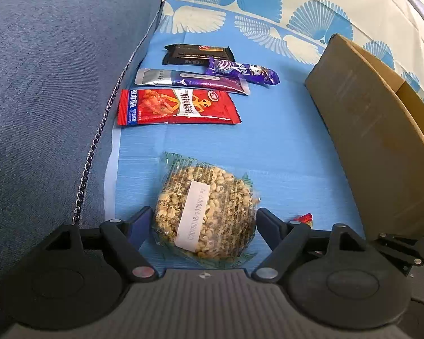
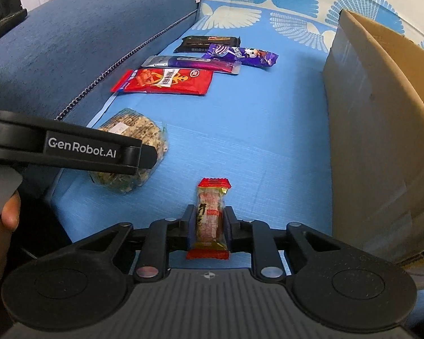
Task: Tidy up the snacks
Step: 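Hold the peanut bag in the left tool and candy bar in the right tool above the table, then carry the peanut bag with the left tool while the right tool carries the candy bar over the box, then open both tools over the box to drop the peanut bag and candy bar, then grasp the red spicy snack packet with the left tool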
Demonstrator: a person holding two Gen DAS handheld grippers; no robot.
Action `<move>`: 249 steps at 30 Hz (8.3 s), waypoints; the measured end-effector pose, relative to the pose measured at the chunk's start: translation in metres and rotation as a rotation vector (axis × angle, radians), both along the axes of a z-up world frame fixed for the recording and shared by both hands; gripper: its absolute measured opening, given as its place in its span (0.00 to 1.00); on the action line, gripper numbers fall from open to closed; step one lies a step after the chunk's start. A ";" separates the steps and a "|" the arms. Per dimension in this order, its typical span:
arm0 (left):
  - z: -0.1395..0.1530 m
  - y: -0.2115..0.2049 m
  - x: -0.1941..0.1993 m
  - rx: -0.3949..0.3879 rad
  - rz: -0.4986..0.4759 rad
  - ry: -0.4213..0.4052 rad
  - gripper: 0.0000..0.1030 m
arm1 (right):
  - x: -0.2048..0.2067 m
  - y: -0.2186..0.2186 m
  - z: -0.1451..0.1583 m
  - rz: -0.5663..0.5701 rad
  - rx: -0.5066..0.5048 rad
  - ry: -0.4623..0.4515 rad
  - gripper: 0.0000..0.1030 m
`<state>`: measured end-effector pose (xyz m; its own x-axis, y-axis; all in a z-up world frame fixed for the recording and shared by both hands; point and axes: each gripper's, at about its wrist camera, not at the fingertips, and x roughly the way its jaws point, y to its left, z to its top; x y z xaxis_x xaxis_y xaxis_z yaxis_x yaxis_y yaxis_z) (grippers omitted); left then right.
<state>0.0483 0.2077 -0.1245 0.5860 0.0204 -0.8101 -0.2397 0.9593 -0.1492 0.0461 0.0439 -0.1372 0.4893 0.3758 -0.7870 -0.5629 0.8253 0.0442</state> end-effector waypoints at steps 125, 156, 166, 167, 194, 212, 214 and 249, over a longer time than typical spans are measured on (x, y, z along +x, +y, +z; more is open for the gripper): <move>0.156 -0.218 0.075 0.036 -0.217 -0.417 0.80 | 0.090 -0.275 0.120 -0.447 0.444 -0.376 0.17; 0.171 -0.282 0.114 0.006 -0.283 -0.421 0.80 | 0.088 -0.281 0.121 -0.474 0.459 -0.377 0.17; 0.169 -0.283 0.116 0.003 -0.282 -0.419 0.80 | 0.088 -0.280 0.120 -0.476 0.459 -0.372 0.17; 0.169 -0.283 0.116 0.003 -0.282 -0.419 0.80 | 0.088 -0.280 0.120 -0.476 0.458 -0.372 0.17; 0.159 -0.251 0.090 -0.038 -0.234 -0.420 0.74 | 0.100 -0.279 0.108 -0.493 0.401 -0.301 0.46; 0.055 -0.060 0.033 -0.170 0.231 -0.221 0.32 | 0.089 -0.223 0.110 -0.346 0.292 -0.357 0.32; 0.045 -0.041 0.036 -0.192 0.293 -0.197 0.35 | 0.089 -0.217 0.110 -0.325 0.283 -0.357 0.32; -0.001 -0.007 0.085 0.146 0.489 0.055 0.55 | 0.112 -0.200 0.100 -0.241 0.320 -0.284 0.33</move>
<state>0.1336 0.2004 -0.1259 0.4366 0.3968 -0.8074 -0.6693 0.7430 0.0033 0.1585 -0.1561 -0.0368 0.7707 0.4269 -0.4731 -0.3843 0.9036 0.1894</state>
